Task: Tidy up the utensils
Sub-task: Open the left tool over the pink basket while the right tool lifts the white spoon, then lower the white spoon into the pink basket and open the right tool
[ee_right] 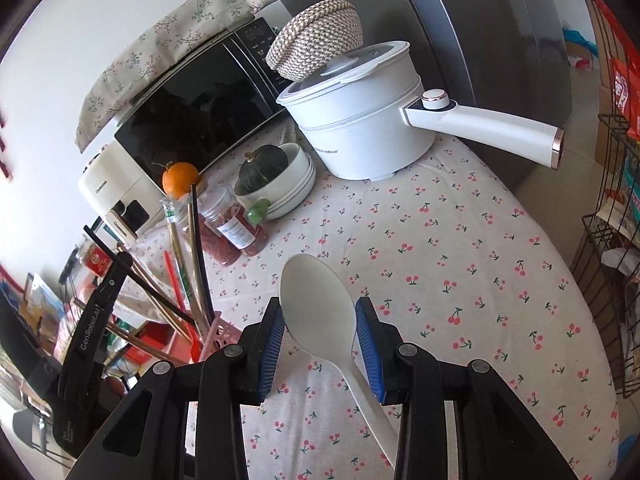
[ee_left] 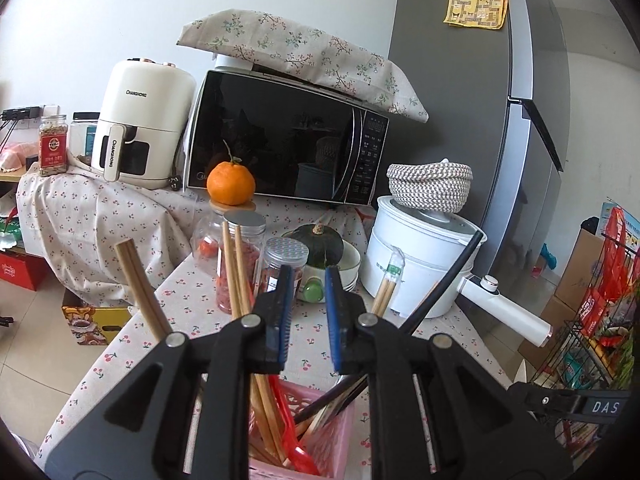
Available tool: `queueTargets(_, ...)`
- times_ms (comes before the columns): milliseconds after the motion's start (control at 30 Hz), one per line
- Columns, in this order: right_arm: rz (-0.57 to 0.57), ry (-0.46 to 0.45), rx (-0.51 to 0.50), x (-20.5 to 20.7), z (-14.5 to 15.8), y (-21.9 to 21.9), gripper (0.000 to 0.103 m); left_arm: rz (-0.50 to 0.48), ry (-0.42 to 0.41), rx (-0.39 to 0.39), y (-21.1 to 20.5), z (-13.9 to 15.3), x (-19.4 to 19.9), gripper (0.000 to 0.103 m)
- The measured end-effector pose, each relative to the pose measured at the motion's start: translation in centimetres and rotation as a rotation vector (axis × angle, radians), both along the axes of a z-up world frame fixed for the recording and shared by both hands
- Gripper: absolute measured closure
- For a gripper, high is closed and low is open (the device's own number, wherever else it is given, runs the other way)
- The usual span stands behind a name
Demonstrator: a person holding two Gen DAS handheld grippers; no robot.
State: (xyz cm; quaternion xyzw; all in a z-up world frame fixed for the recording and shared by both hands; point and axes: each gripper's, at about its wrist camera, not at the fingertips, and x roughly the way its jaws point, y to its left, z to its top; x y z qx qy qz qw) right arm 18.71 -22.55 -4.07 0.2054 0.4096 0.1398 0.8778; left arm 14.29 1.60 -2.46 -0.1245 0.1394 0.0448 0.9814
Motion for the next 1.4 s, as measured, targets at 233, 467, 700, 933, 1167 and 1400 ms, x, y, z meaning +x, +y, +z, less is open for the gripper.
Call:
queueTargets(233,0.006,-0.067,0.084,-0.6,2.2,0.6,0.066,-0.1,0.154,-0.089,1.3,1.6,-1.8,0.066)
queueTargets(467,-0.011,-0.119,0.361,-1.5,3.8,1.1,0.066,-0.176,0.318,-0.121,4.3,2.2,-4.2,0.055)
queueTargets(700,-0.139,-0.229,0.501,-1.4,5.0,4.0,0.067,-0.213,0.434,-0.113,8.3,1.7,-5.4,0.053)
queueTargets(933,-0.275,-0.306,0.58,-0.4,2.7,7.0,0.066,-0.258,0.519,-0.129,10.9,0.8,-6.0,0.053)
queueTargets(1167,-0.343,-0.39,0.565,-0.6,1.0,9.0,0.066,-0.283,0.516,-0.148,12.2,1.1,-6.5,0.053)
queueTargets(1400,-0.364,-0.457,0.5,-1.2,0.0,10.6,0.066,-0.292,0.519,-0.164,12.7,1.1,-6.6,0.053)
